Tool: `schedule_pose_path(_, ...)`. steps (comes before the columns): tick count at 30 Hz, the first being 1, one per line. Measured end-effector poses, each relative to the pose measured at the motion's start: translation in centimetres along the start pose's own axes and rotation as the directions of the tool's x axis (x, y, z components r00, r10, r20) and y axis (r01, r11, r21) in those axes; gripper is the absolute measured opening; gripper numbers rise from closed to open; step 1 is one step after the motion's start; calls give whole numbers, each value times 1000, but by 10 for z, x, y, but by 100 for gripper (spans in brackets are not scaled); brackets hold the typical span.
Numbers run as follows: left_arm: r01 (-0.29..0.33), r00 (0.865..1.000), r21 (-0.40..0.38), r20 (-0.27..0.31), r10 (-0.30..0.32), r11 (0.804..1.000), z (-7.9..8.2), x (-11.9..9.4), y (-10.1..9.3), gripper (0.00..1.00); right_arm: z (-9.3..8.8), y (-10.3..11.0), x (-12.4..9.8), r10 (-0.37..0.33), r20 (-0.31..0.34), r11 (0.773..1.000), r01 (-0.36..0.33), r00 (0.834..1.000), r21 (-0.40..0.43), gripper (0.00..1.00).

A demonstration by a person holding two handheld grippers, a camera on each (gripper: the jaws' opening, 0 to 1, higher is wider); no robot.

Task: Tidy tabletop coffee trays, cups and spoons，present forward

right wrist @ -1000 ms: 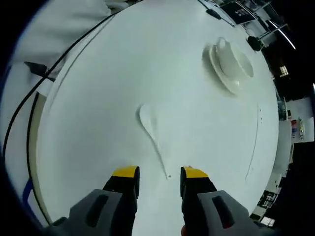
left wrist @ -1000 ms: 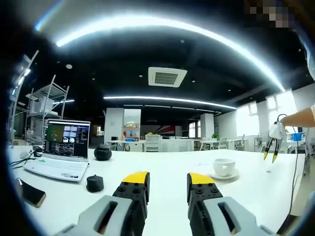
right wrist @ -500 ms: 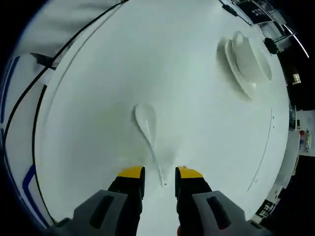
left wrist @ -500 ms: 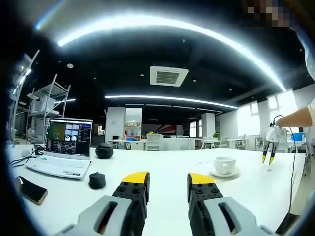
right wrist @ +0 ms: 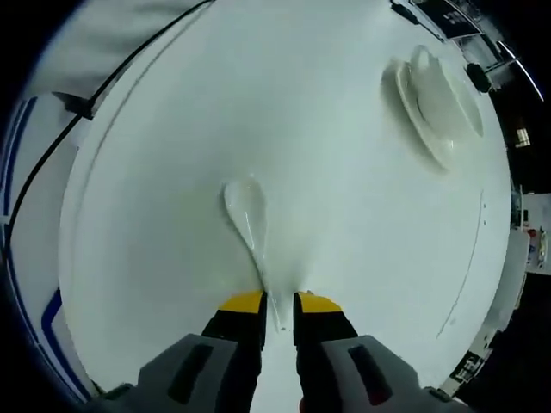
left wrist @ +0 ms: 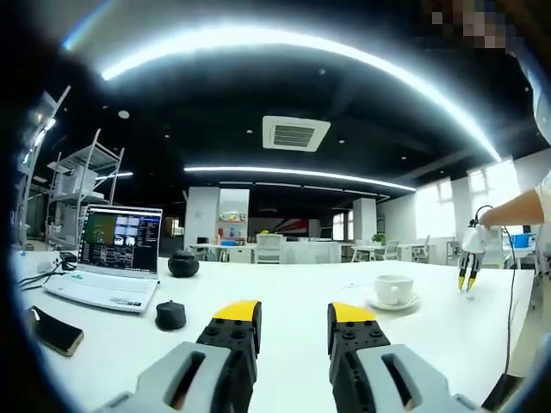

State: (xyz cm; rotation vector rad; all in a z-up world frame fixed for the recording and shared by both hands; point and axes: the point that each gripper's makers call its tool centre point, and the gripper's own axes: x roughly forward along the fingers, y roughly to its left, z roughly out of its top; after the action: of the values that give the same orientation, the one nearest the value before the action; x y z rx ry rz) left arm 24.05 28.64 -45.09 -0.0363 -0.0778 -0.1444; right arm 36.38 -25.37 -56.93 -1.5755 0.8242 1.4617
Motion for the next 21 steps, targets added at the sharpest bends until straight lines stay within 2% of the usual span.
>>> schedule_pose_path(3, -1, 1000, -4, 1, 1, 1000, -1, 1, 0, 32, 2, 4, 1, 19, 4, 1000, -19, 1000, 9, 8)
schedule_pose_path(16, 4, 1000, -24, -5, -4, 1000, -7, 2, -2, 32, 0, 4, 2, 24, -10, 1000, -24, 1000, 14, 6)
schedule_pose_path(21, 0, 1000, -30, -2, 0, 1000, -6, 1, -1, 32, 1, 5, 2, 27, -13, 998, -26, 1000, 49, 5)
